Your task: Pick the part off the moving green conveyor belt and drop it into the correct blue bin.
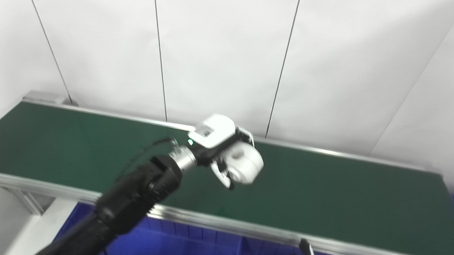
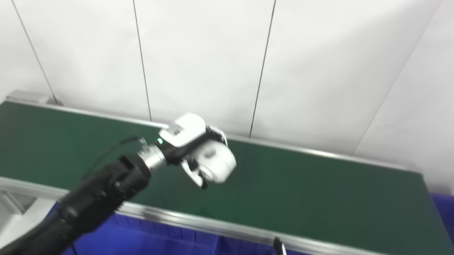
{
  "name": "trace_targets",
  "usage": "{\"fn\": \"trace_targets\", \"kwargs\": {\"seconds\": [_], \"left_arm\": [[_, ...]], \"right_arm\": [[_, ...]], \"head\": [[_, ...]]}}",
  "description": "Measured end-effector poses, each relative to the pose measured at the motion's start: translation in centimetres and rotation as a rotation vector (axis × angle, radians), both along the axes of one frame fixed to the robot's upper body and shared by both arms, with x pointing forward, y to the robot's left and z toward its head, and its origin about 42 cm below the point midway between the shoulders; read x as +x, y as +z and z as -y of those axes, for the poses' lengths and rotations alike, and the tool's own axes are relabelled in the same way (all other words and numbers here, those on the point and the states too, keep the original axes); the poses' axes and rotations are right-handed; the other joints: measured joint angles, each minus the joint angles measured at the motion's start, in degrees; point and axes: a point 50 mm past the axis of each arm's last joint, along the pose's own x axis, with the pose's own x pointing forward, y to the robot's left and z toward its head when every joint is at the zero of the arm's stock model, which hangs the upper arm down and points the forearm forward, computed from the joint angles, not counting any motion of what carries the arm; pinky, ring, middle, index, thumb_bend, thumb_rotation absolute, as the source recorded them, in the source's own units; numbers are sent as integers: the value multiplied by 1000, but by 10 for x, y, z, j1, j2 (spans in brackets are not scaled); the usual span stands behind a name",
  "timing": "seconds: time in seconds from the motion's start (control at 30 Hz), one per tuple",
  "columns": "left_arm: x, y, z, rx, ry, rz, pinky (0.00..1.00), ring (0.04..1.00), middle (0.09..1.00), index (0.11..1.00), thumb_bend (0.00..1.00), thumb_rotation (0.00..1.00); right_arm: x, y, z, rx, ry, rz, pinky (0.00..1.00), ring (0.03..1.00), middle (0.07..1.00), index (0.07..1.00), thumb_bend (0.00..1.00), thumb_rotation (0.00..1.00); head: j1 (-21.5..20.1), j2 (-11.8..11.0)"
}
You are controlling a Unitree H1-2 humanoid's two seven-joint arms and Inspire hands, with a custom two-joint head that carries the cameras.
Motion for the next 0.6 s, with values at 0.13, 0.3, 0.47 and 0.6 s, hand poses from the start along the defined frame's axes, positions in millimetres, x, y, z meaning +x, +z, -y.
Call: {"fn": "trace_targets", "kwargs": {"seconds": [0.13,0.3,0.47,0.6], "left_arm": [[-42,-11,-21,49,21,-18,553,523,489,484,524,0],[-89,-51,-54,155,120,-81,501,477,481,493,523,0],[-127,-89,-73,208,262,-77,428,449,471,498,522,0],[-150,-131,-77,230,344,-155,371,373,419,506,518,0]], "right_arm": [[1,1,7,-10,0,-3,816,901,974,1000,897,1000],[6,8,10,-5,-3,13,792,896,965,1000,891,1000],[7,10,10,-6,-4,11,784,885,958,1000,891,994],[4,11,11,-6,-8,-1,795,885,954,1000,875,995]], "head": [[6,4],[11,10],[10,14],[4,16]]}}
